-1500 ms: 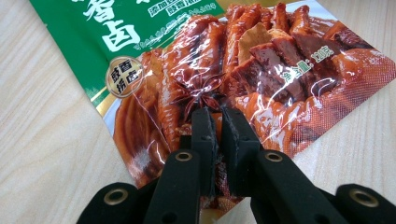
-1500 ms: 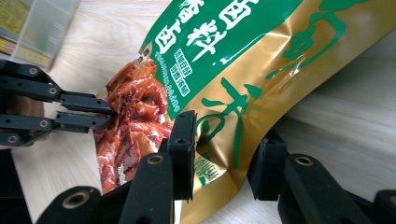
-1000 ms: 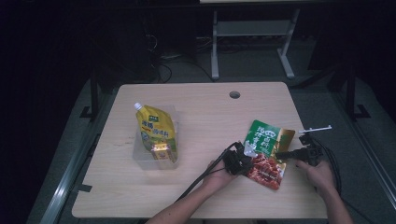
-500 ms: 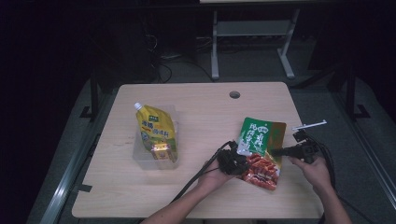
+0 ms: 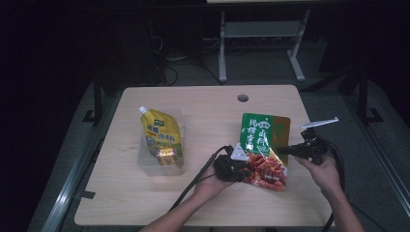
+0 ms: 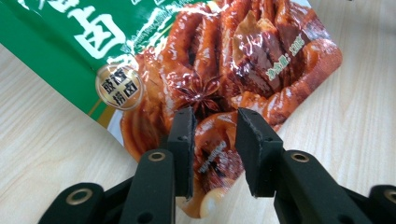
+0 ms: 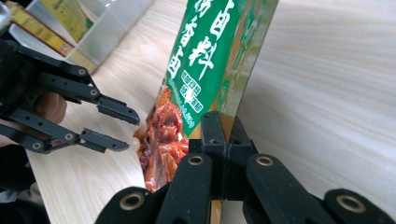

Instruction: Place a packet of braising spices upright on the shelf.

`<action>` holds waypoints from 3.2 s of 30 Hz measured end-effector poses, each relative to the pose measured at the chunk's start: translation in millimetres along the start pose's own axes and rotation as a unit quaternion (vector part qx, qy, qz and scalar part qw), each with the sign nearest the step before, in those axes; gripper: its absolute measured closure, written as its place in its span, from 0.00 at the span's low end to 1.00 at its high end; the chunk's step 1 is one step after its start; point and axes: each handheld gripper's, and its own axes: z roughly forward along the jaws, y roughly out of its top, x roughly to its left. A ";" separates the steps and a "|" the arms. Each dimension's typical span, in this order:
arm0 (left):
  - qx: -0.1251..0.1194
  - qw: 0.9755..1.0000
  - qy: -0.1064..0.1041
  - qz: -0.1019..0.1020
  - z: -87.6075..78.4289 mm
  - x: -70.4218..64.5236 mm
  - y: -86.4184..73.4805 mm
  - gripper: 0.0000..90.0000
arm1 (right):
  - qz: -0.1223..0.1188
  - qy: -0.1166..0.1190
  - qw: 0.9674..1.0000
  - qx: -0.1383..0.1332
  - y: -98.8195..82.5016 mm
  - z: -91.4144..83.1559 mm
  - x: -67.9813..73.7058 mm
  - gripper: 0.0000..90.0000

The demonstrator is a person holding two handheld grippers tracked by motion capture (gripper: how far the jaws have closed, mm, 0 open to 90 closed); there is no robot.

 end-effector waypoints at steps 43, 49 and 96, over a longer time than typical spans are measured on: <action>-0.046 0.999 -0.026 0.005 -46.2 -12.1 -31.0 0.52 | -0.129 0.002 0.991 -0.039 57.3 1.3 63.1 1.00; -0.053 0.998 -0.029 0.007 -51.3 -13.4 -34.3 0.49 | -0.141 0.006 0.989 -0.037 63.9 4.7 68.4 1.00; -0.076 0.996 -0.055 0.011 -68.1 -14.1 -57.6 0.39 | -0.207 0.050 0.976 -0.053 127.0 37.5 112.7 1.00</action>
